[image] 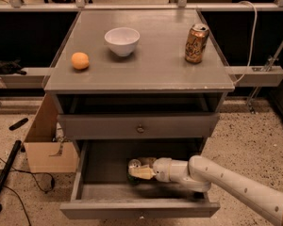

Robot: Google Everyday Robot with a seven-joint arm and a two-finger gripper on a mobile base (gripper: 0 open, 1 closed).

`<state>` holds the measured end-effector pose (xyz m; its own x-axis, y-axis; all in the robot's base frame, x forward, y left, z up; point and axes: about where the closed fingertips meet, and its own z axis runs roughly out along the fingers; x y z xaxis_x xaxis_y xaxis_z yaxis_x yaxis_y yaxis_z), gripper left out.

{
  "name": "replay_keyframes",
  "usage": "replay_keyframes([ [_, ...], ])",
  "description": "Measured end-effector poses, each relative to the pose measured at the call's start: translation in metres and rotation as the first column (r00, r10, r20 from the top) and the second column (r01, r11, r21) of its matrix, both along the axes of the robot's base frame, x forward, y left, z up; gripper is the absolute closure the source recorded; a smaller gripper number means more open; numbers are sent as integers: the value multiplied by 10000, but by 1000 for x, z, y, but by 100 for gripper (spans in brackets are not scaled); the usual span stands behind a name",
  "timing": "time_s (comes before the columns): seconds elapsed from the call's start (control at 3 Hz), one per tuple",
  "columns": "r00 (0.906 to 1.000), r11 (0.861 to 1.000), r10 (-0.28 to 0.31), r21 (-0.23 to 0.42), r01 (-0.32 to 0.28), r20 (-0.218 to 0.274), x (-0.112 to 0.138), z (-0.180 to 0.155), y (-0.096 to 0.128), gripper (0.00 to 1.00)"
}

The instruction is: Pick green can from middle drawer and place on counter

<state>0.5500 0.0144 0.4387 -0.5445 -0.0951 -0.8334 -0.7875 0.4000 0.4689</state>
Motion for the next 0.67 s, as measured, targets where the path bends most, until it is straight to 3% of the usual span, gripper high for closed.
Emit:
replay_keyframes([
  [0.67,10000,10000,1,0,-1,0,0,0,0,95],
])
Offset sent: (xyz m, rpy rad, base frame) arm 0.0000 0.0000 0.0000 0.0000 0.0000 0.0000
